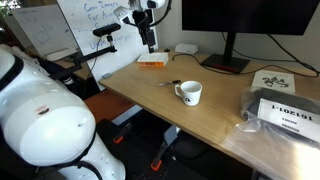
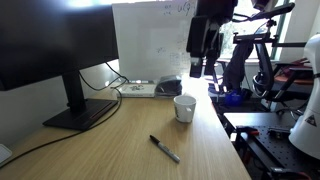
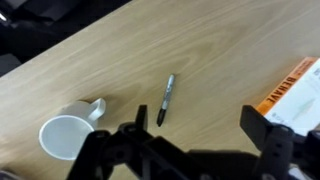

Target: Put the marker in the mug

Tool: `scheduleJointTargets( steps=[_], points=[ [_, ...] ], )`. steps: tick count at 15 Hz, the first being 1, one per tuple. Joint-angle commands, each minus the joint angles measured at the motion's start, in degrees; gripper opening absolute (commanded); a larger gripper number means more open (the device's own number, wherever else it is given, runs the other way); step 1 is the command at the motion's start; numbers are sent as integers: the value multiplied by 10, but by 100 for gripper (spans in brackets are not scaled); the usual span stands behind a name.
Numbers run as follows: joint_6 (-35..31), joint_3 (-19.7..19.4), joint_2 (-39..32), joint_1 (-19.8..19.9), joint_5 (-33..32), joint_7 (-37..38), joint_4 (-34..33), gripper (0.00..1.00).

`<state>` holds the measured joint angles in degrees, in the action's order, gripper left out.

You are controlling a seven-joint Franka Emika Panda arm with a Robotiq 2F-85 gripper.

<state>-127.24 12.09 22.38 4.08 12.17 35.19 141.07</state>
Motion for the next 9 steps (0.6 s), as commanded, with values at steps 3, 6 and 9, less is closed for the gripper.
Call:
scheduleJointTargets(
  steps=[3, 6, 9],
  points=[
    [-114, -16, -168, 9, -58, 114, -20, 100],
    [-166, -51, -248, -9, -37, 84, -43, 100],
    [-173, -77, -307, -27, -50, 94, -81, 100]
  ],
)
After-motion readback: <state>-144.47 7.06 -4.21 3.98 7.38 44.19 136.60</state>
